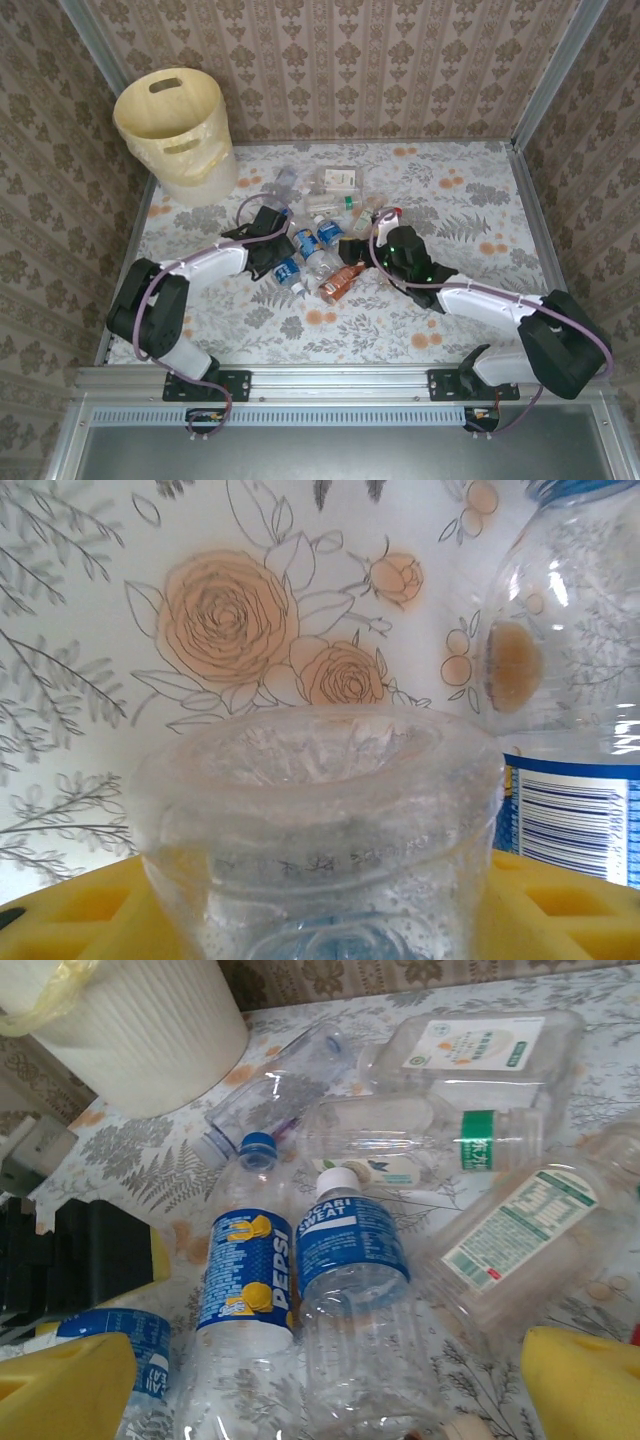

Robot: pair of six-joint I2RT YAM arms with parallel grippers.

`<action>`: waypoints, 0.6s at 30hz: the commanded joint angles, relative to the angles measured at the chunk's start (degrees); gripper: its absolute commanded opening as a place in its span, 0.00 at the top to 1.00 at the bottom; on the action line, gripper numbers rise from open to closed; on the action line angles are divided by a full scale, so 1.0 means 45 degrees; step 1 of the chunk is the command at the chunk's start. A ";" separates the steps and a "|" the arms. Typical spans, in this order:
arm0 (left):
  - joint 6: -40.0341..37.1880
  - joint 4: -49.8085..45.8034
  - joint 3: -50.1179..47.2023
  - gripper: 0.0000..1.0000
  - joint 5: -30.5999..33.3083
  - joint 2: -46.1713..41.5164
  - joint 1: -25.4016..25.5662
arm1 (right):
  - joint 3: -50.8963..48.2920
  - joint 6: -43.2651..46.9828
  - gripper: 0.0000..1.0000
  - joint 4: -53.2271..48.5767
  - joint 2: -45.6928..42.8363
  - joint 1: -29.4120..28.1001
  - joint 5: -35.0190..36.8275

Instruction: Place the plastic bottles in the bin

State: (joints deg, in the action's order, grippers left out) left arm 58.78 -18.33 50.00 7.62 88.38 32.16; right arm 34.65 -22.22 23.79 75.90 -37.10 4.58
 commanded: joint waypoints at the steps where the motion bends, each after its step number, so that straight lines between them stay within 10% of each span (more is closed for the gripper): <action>1: -0.1138 -0.0820 0.0399 0.37 0.1034 -0.0890 -0.0072 | 0.0664 0.0327 0.00 0.0104 0.0458 -0.0206 -0.0282; 18: -0.4814 -0.1481 0.2410 0.40 0.2220 -0.3192 -0.1256 | 0.2024 0.0061 0.00 -0.0303 0.1769 -0.0983 0.0226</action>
State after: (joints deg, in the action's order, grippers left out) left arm 43.79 -24.75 57.04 14.63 76.18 26.92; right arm 41.47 -21.21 23.27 83.02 -41.08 4.27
